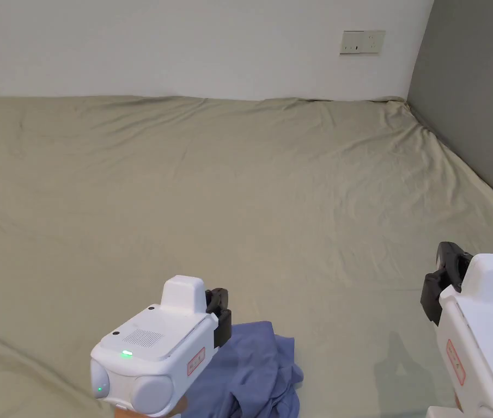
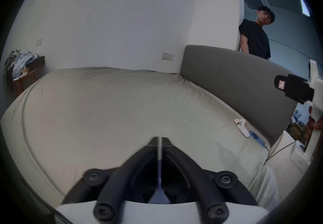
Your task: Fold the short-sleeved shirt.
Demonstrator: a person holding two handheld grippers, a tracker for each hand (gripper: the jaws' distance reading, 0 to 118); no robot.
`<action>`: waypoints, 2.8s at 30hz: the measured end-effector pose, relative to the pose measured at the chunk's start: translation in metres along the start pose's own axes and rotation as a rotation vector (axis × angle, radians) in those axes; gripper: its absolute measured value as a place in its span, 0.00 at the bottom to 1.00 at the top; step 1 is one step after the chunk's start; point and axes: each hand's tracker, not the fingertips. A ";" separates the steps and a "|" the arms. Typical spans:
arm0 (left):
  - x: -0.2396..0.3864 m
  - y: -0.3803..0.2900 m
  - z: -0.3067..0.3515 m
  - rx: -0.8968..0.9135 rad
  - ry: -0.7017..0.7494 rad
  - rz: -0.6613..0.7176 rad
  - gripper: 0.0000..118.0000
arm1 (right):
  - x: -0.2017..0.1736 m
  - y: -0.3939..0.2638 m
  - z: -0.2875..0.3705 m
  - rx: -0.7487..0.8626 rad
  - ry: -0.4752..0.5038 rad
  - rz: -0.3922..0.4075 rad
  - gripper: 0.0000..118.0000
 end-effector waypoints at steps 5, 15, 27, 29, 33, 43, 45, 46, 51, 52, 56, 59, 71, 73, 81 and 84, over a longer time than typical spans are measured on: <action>-0.006 -0.029 -0.019 -0.141 -0.003 0.015 0.00 | -0.001 -0.003 0.000 -0.008 0.008 -0.002 0.02; 0.049 -0.099 -0.061 -0.348 -0.106 -0.028 0.00 | 0.012 -0.011 -0.004 -0.032 -0.014 -0.003 0.02; 0.055 -0.093 -0.054 -0.268 -0.099 -0.045 0.00 | 0.011 -0.009 0.000 -0.040 -0.009 -0.006 0.02; 0.050 -0.065 -0.033 -0.163 -0.104 -0.027 0.00 | 0.007 -0.004 0.004 -0.026 -0.002 -0.004 0.02; 0.035 -0.011 0.012 0.011 -0.059 -0.076 0.00 | -0.001 0.006 0.010 0.005 0.014 0.000 0.02; -0.034 0.069 0.088 0.310 0.196 -0.154 0.00 | -0.026 0.024 0.022 0.070 0.053 0.007 0.02; -0.051 0.076 0.097 0.335 0.260 -0.154 0.00 | -0.031 0.026 0.023 0.076 0.063 0.009 0.02; -0.058 0.078 0.100 0.347 0.284 -0.150 0.00 | -0.033 0.026 0.023 0.078 0.068 0.009 0.02; -0.095 0.078 0.114 0.376 0.389 -0.108 0.00 | -0.044 0.027 0.026 0.087 0.089 0.011 0.02; -0.099 0.077 0.115 0.371 0.396 -0.110 0.00 | -0.045 0.027 0.026 0.086 0.091 0.013 0.02; -0.111 0.074 0.120 0.373 0.415 -0.085 0.00 | -0.049 0.028 0.025 0.085 0.102 0.013 0.02; -0.111 0.073 0.121 0.367 0.423 -0.085 0.00 | -0.052 0.027 0.024 0.083 0.107 0.014 0.02; -0.108 0.068 0.119 0.344 0.391 -0.089 0.00 | -0.119 -0.066 -0.042 -0.268 0.302 0.008 0.02; -0.108 0.066 0.118 0.331 0.380 -0.089 0.00 | -0.136 -0.092 -0.053 -0.362 0.330 0.038 0.02; -0.110 0.046 0.099 0.239 0.322 -0.063 0.00 | -0.174 -0.179 -0.074 -0.683 0.383 0.054 0.02; -0.112 0.035 0.085 0.153 0.284 -0.005 0.00 | -0.175 -0.188 -0.071 -0.628 0.353 0.030 0.01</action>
